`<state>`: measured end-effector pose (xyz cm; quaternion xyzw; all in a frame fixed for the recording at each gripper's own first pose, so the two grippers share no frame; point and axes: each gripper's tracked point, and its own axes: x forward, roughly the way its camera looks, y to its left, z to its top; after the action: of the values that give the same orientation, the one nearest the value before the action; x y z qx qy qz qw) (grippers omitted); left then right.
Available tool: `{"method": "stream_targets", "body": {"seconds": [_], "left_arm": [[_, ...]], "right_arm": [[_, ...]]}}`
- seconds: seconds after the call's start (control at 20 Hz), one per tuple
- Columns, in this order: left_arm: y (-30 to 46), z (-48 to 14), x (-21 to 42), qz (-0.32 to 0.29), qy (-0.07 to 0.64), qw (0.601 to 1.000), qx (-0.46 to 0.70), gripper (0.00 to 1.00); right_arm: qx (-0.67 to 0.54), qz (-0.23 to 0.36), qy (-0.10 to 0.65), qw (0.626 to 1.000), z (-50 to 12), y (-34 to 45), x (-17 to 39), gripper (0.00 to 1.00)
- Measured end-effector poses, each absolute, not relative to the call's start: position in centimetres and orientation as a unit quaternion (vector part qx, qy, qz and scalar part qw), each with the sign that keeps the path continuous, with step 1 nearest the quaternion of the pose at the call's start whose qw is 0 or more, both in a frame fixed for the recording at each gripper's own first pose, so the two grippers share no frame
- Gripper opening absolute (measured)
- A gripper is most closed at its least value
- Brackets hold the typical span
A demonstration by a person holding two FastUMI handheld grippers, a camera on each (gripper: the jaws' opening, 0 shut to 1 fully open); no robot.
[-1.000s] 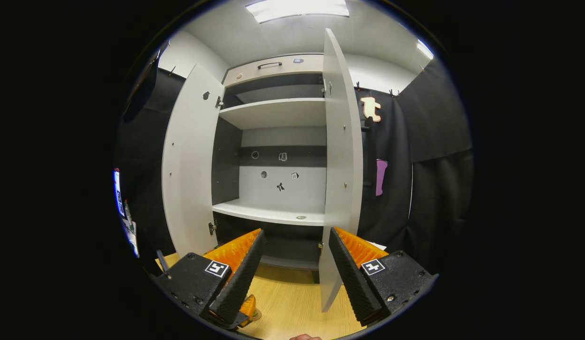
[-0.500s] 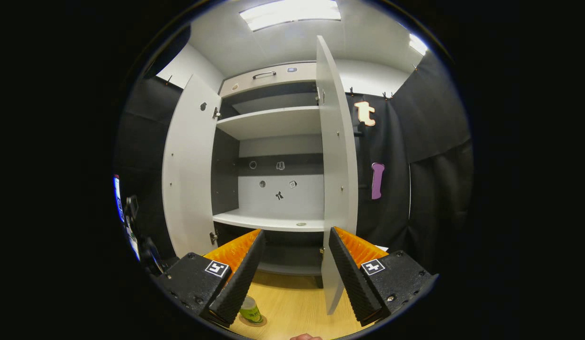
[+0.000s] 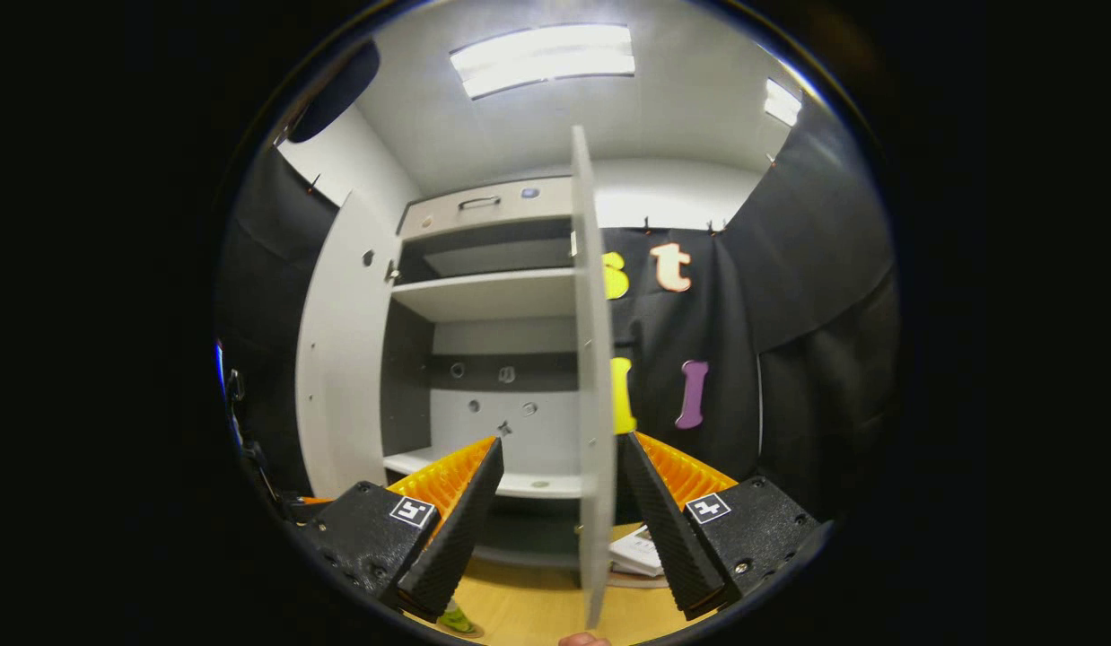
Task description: Grasp the bottle in the cabinet with the left hand and place it on the coaster, then close the right door with the right hand and the left door with the left hand.
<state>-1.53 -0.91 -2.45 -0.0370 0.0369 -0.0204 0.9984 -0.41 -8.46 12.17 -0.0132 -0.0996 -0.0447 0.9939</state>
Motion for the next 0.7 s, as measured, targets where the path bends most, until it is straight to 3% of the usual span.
{"method": "stream_targets", "body": {"seconds": [0.2,0.7], "left_arm": [[0.0,-2.8,-2.2,-0.008,0.045,0.999,-0.023,0.95],[1.8,-3.4,-3.4,0.024,0.053,0.998,-0.016,0.95]], "right_arm": [[-0.021,-0.113,-0.105,0.988,15.5,-15.3,1.0,0.83],[0.042,-0.121,-0.064,0.99,15.0,-19.3,7.1,0.82]]}}
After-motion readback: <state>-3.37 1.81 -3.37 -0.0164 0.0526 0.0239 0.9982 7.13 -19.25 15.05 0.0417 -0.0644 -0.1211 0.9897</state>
